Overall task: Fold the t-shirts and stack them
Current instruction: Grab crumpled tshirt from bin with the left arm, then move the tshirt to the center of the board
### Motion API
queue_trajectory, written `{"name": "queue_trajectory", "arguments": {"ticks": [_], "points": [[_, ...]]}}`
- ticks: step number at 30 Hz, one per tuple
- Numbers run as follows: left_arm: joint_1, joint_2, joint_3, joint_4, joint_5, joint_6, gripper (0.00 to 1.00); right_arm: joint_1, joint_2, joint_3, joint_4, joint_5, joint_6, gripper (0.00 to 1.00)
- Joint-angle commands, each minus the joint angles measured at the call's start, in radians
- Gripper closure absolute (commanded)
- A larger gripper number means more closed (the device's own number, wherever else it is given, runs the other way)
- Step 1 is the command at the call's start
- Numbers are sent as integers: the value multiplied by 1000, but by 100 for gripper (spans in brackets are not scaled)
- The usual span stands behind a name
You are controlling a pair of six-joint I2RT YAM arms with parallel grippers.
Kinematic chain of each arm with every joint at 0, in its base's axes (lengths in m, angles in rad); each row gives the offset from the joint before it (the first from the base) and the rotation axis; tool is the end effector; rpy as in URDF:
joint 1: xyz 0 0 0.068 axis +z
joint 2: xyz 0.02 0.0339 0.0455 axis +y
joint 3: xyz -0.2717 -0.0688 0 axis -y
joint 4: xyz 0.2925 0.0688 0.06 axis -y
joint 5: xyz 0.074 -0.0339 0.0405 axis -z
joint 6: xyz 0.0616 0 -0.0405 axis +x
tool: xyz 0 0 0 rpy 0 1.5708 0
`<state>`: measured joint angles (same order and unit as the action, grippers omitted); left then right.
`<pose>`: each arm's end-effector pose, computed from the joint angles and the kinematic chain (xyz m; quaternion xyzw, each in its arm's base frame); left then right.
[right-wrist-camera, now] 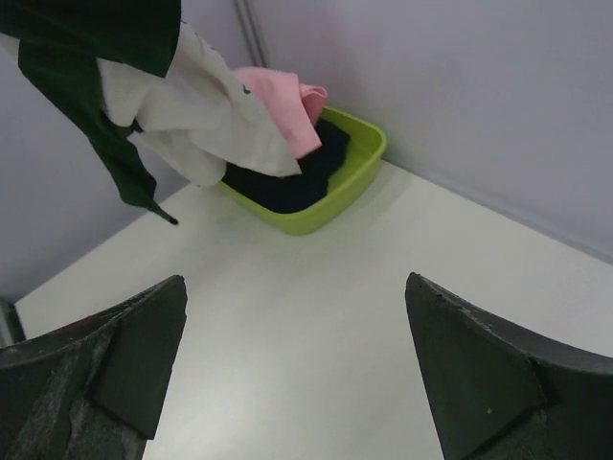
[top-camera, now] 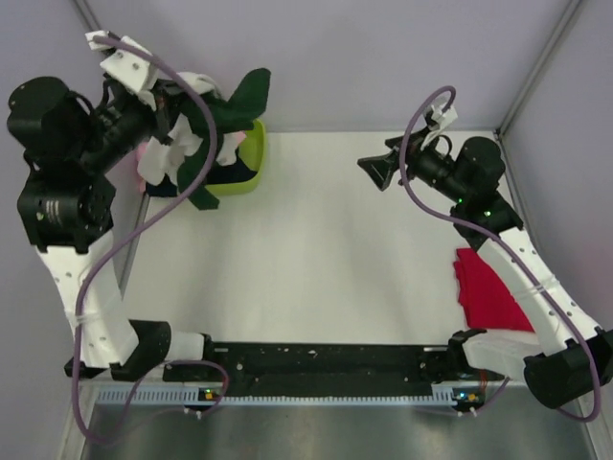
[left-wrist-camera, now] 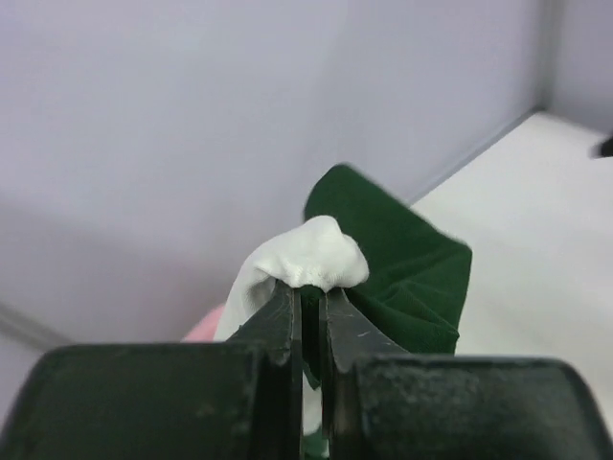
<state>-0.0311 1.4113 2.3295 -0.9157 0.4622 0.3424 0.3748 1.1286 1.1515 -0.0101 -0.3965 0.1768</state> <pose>0.2350 -0.0348 0.6509 0.2870 0.6454 -0.0530 0.7059 0.2943 0.1413 0.4274 -0.2076 0.6716 0.3231 0.6336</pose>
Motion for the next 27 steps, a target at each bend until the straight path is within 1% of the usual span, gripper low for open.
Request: {"name": "queue_trajectory", "arguments": {"ticks": [1,3,5,8,11,14,17,18,19,20,21,22,24,27], "points": [[-126,14,45,-70,241,-161,100,13,19,100,61,-182,84,5],[-261,14,-14,-103,211,-158,100,13,25,125,41,-202,95,5],[-337,15,-102,-94,208,-154,100,12,20,139,13,-194,89,4],[-410,49,-202,-60,201,-125,100,-10,16,157,-123,-124,75,4],[-441,113,-265,6,184,-88,100,-63,17,160,-252,-84,82,4],[-455,220,-262,73,185,-66,100,-99,19,146,-370,-24,70,7],[-469,311,-278,187,191,-36,100,-99,5,102,-427,34,49,7],[-475,348,-283,233,188,-43,97,-99,10,91,-445,50,49,7],[-480,382,-283,271,175,-66,71,-103,19,83,-464,65,49,8],[-483,414,-277,308,167,-89,48,-105,32,82,-497,83,52,9],[-483,445,-262,336,155,-123,15,-106,51,85,-533,111,50,10],[-480,471,-243,343,141,-149,2,-105,71,89,-577,134,50,11],[-471,474,-214,336,135,-172,1,-105,94,85,-631,140,55,16],[-428,384,-274,311,144,-135,1,-79,88,13,-630,116,81,21]]}}
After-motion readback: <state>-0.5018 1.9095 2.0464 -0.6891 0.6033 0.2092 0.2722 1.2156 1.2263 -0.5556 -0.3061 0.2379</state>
